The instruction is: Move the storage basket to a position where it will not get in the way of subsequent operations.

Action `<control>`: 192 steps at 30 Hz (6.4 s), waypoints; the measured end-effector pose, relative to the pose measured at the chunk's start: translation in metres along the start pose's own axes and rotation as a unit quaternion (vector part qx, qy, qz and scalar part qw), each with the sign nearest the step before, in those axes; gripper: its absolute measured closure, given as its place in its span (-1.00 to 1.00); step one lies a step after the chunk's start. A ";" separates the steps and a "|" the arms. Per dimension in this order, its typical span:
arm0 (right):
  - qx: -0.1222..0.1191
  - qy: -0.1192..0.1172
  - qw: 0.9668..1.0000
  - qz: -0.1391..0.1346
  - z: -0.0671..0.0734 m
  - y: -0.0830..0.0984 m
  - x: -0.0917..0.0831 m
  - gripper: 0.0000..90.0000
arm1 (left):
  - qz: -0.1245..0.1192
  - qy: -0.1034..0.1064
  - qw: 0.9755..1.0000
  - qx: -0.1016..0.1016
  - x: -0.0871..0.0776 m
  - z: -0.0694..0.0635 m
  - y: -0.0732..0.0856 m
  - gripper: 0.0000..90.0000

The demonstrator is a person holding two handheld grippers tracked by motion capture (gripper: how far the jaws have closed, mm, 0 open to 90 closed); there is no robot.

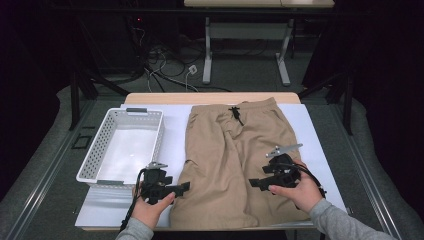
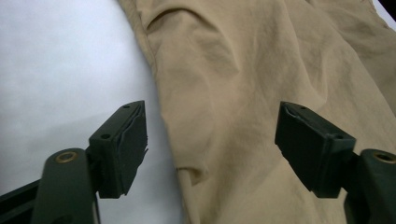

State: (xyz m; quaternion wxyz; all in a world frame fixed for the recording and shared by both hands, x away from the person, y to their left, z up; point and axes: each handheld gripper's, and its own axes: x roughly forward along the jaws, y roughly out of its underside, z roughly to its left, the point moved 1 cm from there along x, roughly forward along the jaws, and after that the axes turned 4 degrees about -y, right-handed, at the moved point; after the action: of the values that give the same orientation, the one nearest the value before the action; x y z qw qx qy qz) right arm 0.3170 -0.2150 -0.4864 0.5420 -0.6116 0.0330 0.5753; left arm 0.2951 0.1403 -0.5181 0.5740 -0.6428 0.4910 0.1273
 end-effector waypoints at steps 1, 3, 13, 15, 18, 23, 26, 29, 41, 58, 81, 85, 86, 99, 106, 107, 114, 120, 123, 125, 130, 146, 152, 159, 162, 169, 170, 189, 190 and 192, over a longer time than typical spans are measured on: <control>0.002 -0.001 1.000 -0.005 0.000 -0.005 -0.001 -0.45 | 0.000 -0.003 1.000 0.003 0.001 -0.001 -0.002 -0.48; 0.007 -0.002 1.000 -0.016 0.000 -0.015 -0.003 -0.50 | -0.002 -0.004 1.000 0.004 0.003 -0.001 -0.004 -0.50; 0.026 0.037 0.998 -0.047 -0.011 -0.065 0.007 -0.55 | -0.003 -0.007 1.000 0.007 0.016 -0.005 -0.014 -0.62; 0.026 0.038 0.998 -0.046 -0.010 -0.073 0.013 -0.55 | -0.005 -0.009 1.000 0.006 0.020 -0.006 -0.016 -0.64; 0.017 0.046 0.998 -0.044 -0.009 -0.083 0.022 -0.55 | -0.003 -0.011 1.000 0.002 0.026 -0.005 -0.018 -0.65; 0.007 0.054 0.998 -0.043 -0.007 -0.097 0.037 -0.55 | 0.002 -0.024 1.000 -0.005 0.038 -0.004 -0.019 -0.64; 0.006 0.056 0.997 -0.044 -0.007 -0.104 0.045 -0.55 | 0.004 -0.031 0.999 -0.015 0.045 -0.002 -0.020 -0.64; 0.009 0.055 0.997 -0.044 -0.007 -0.111 0.053 -0.55 | 0.007 -0.037 0.999 -0.021 0.052 0.001 -0.021 -0.64; 0.011 0.056 0.997 -0.045 -0.008 -0.130 0.084 -0.45 | 0.009 -0.044 0.999 -0.025 0.065 0.007 -0.017 -0.43; 0.033 0.040 0.996 -0.069 -0.005 -0.147 0.111 -0.10 | 0.033 -0.023 0.997 -0.069 0.060 0.000 -0.011 0.12; 0.059 0.038 0.997 -0.040 -0.001 -0.159 0.157 -0.10 | 0.032 0.035 0.995 -0.090 0.058 -0.009 -0.012 0.93; 0.052 0.036 0.998 -0.031 0.004 -0.160 0.170 -0.15 | 0.025 0.045 0.995 -0.087 0.059 -0.013 -0.013 0.94; 0.049 0.035 0.998 -0.029 0.006 -0.161 0.173 -0.17 | 0.024 0.046 0.995 -0.085 0.059 -0.014 -0.012 0.94; 0.037 0.041 0.998 -0.001 0.017 -0.163 0.213 -0.22 | 0.022 0.053 0.995 -0.088 0.059 -0.011 -0.010 0.95; 0.037 0.055 0.998 0.014 0.014 -0.158 0.226 -0.24 | 0.024 0.057 0.994 -0.085 0.059 -0.013 -0.009 0.96; 0.034 0.055 0.998 0.016 0.013 -0.158 0.227 -0.24 | 0.026 0.058 0.994 -0.084 0.059 -0.013 -0.009 0.96; 0.041 0.057 0.997 0.021 0.011 -0.156 0.229 -0.24 | 0.028 0.061 0.995 -0.079 0.059 -0.016 -0.007 0.96; 0.013 0.072 0.997 0.023 0.012 -0.155 0.230 -0.12 | 0.029 0.064 0.995 -0.074 0.059 -0.019 -0.005 0.97; 0.004 0.080 0.996 0.026 0.011 -0.155 0.229 0.06 | 0.027 0.063 0.995 -0.074 0.058 -0.020 -0.005 0.97; 0.006 0.080 0.997 0.013 0.009 -0.155 0.230 0.18 | 0.028 0.062 0.995 -0.074 0.058 -0.020 -0.005 0.97; 0.009 0.093 0.995 0.021 0.005 -0.155 0.227 0.49 | 0.028 0.065 0.995 -0.075 0.058 -0.021 -0.005 0.97; 0.024 0.087 0.996 0.026 0.001 -0.158 0.215 0.97 | 0.017 0.083 0.994 -0.072 0.055 -0.027 -0.014 0.89; 0.054 0.056 0.997 -0.015 0.001 -0.168 0.199 0.97 | 0.018 0.076 0.994 -0.073 0.050 -0.031 -0.021 0.94; 0.070 0.040 0.996 -0.039 -0.003 -0.183 0.173 0.97 | 0.006 0.078 0.994 -0.075 0.038 -0.032 -0.033 0.95; 0.076 0.035 0.995 -0.049 -0.005 -0.189 0.160 0.97 | -0.005 0.081 0.994 -0.074 0.033 -0.037 -0.040 0.95; 0.081 0.035 0.993 -0.073 -0.010 -0.199 0.132 0.97 | -0.022 0.090 0.994 -0.061 0.020 -0.051 -0.059 0.95; 0.081 0.036 0.993 -0.076 -0.011 -0.200 0.129 0.97 | -0.023 0.091 0.994 -0.059 0.018 -0.052 -0.061 0.96; 0.104 0.030 0.987 -0.118 -0.029 -0.214 0.081 0.97 | -0.046 0.094 0.994 -0.034 -0.005 -0.076 -0.101 0.96; 0.104 0.031 0.987 -0.118 -0.030 -0.213 0.079 0.97 | -0.043 0.095 0.994 -0.034 -0.003 -0.077 -0.101 0.96; 0.105 0.036 0.987 -0.118 -0.033 -0.211 0.076 0.97 | -0.040 0.099 0.994 -0.035 0.001 -0.080 -0.101 0.96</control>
State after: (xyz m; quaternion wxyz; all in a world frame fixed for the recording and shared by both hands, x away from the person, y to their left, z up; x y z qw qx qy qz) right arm 0.5050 -0.1077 -0.4186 0.6657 -0.5713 0.0400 0.4785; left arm 0.3426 0.0565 -0.4322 0.5041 -0.6914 0.5143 0.0570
